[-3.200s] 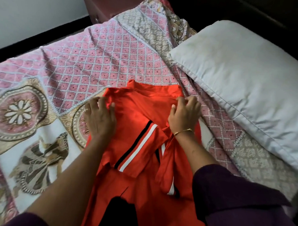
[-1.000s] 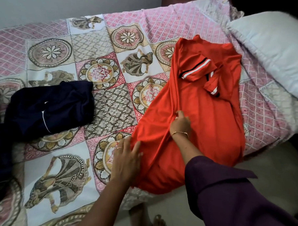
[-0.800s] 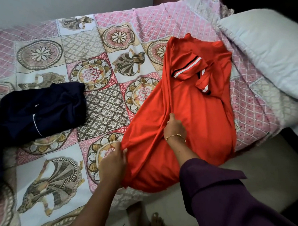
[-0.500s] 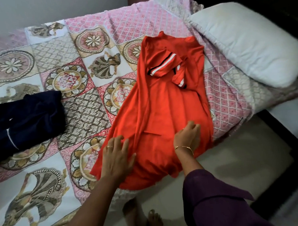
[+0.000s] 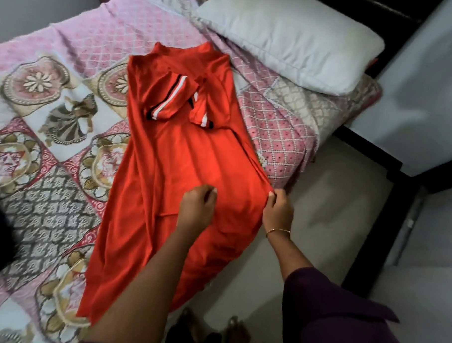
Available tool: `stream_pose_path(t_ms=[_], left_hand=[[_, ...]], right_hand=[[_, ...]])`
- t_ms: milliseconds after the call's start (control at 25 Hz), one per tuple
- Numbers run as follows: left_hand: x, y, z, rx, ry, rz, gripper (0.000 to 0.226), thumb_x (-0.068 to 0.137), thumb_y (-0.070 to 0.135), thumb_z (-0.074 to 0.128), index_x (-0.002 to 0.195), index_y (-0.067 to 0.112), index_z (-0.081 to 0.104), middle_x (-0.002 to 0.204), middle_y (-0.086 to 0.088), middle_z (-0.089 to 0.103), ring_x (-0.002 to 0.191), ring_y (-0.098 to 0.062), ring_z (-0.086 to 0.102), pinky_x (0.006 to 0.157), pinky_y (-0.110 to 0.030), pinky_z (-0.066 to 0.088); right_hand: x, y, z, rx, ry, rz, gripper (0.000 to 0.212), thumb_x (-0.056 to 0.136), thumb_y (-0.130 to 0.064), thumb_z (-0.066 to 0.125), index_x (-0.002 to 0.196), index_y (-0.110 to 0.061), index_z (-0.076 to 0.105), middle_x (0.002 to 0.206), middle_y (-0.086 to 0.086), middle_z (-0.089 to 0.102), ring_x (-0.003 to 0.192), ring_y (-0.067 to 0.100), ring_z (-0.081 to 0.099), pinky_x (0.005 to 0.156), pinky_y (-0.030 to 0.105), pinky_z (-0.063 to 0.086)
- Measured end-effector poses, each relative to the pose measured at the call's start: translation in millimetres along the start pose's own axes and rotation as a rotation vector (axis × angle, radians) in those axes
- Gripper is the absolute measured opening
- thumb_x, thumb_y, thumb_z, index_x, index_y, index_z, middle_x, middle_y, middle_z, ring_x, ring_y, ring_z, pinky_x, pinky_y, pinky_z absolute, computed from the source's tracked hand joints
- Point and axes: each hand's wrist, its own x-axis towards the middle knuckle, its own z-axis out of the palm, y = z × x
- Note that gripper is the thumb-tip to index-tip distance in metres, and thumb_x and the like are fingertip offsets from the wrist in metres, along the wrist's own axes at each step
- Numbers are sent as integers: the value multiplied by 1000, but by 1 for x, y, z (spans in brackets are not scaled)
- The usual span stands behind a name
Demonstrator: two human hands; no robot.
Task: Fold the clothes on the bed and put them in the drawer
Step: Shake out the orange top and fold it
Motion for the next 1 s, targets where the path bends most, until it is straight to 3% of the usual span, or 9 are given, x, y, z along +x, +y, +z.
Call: stream_pose_path(t_ms=[160, 240, 320, 440, 560, 640, 800, 920, 1000], left_hand=[[74, 25, 26, -274, -122, -211, 32, 96, 12, 48, 74, -2, 65, 74, -23, 65, 65, -23, 68, 69, -35, 52], [107, 39, 35, -428, -192, -364, 36, 99, 14, 42, 66, 8, 56, 65, -10, 56, 38, -1, 54, 54, -21, 49], [133, 51, 44, -479, -252, -450, 34, 100, 18, 42, 68, 11, 50, 66, -6, 50, 34, -2, 49, 44, -17, 43], [169, 56, 51, -333, -234, -399, 25, 95, 26, 52, 74, 13, 48, 72, -14, 53, 51, -19, 51, 41, -19, 42], [190, 62, 62, -144, -98, -289, 24, 89, 20, 59, 104, 2, 61, 107, -25, 63, 88, -33, 62, 72, -32, 50], [191, 70, 61, -146, -12, -209, 32, 93, 18, 51, 120, 3, 59, 121, -20, 60, 110, -33, 57, 88, -33, 44], [188, 71, 37, -37, 75, -77, 33, 99, 13, 37, 124, -1, 54, 126, -21, 56, 112, -31, 52, 87, -30, 31], [193, 61, 21, -35, 25, -50, 31, 99, 12, 35, 119, -1, 54, 123, -23, 56, 92, -23, 49, 82, -33, 36], [193, 52, 17, -197, -51, -137, 23, 100, 13, 35, 98, 6, 56, 103, -22, 57, 74, -18, 46, 60, -32, 45]], right_hand=[[-7, -8, -4, 38, -108, -152, 40, 84, -32, 49, 89, 5, 62, 80, 25, 65, 76, 37, 63, 65, 37, 40], [-6, -10, -6, 37, -213, -150, 42, 78, -35, 57, 95, 3, 64, 82, 19, 67, 76, 30, 63, 69, 34, 42], [-6, -10, -10, 74, -274, -114, 33, 77, -26, 64, 96, 1, 63, 77, 9, 61, 71, 19, 55, 71, 29, 40], [-5, -13, -12, 63, -353, -131, 24, 77, -16, 64, 93, 2, 63, 77, 16, 61, 72, 25, 56, 73, 31, 41], [-5, -6, -14, 43, -384, -146, 28, 72, -18, 60, 86, 6, 61, 77, 23, 62, 71, 32, 58, 74, 36, 42], [-11, 0, -17, 68, -458, -60, 24, 72, -13, 63, 84, 7, 61, 76, 20, 62, 68, 26, 57, 72, 35, 46], [-39, 6, -24, -24, -833, 142, 18, 77, -3, 65, 65, -11, 54, 66, 4, 53, 51, 0, 47, 55, 19, 39], [-67, -3, -25, -399, -1002, 87, 4, 82, -10, 61, 81, -6, 60, 92, 20, 62, 85, 31, 60, 70, 29, 43], [-83, -5, -19, -513, -1046, 77, 23, 85, -12, 59, 102, 2, 62, 111, 25, 61, 101, 37, 59, 80, 33, 45]])
